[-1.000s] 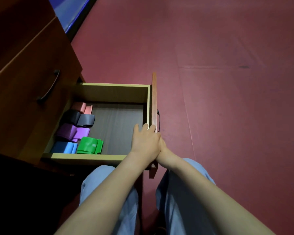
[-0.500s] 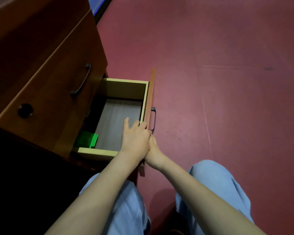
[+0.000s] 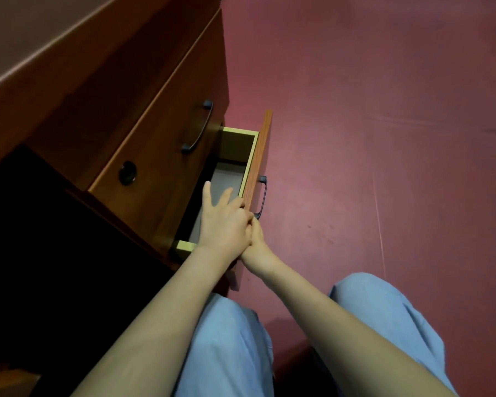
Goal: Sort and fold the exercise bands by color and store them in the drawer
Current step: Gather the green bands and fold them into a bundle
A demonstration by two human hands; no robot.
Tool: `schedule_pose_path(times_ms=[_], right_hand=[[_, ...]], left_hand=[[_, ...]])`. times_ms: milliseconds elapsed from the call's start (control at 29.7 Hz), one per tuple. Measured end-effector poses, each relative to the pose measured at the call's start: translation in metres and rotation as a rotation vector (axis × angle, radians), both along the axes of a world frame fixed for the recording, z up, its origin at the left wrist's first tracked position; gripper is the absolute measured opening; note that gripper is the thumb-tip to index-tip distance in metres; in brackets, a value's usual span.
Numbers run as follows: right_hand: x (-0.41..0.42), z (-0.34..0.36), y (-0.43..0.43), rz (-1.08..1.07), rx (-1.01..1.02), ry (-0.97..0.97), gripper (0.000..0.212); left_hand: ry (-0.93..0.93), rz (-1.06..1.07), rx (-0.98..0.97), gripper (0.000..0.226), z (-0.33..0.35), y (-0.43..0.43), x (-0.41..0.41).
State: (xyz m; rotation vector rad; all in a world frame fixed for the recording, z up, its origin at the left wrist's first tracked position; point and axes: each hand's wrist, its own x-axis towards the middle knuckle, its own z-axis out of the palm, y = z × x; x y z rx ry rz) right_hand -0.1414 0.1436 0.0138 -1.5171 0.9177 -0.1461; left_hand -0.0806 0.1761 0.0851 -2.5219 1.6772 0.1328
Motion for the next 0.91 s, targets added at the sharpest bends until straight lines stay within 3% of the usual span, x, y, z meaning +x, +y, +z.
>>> schedule_pose_path(times_ms=[168, 303, 504, 673, 774, 908], right_hand=[[0.009, 0.004, 0.001, 0.093, 0.101, -0.136, 0.078], [0.016, 0.013, 0.004, 0.148, 0.079, -0.173, 0.076], [0.027, 0.014, 0.012, 0.194, 0.114, -0.136, 0.077], [0.035, 0.013, 0.013, 0.287, 0.176, -0.073, 0.081], [0.05, 0.019, 0.012, 0.432, 0.157, -0.007, 0.066], [0.06, 0.026, 0.013, 0.52, 0.074, 0.036, 0.046]], left_hand=[[-0.049, 0.015, 0.042, 0.03, -0.002, 0.005, 0.017], [-0.148, 0.024, 0.11, 0.042, -0.003, 0.005, 0.022], [-0.238, 0.049, 0.193, 0.052, -0.006, 0.011, 0.036], [-0.453, -0.028, 0.323, 0.062, -0.008, 0.016, 0.042], [-0.595, -0.104, 0.429, 0.07, -0.013, 0.026, 0.045], [-0.61, -0.135, 0.492, 0.07, -0.02, 0.032, 0.047]])
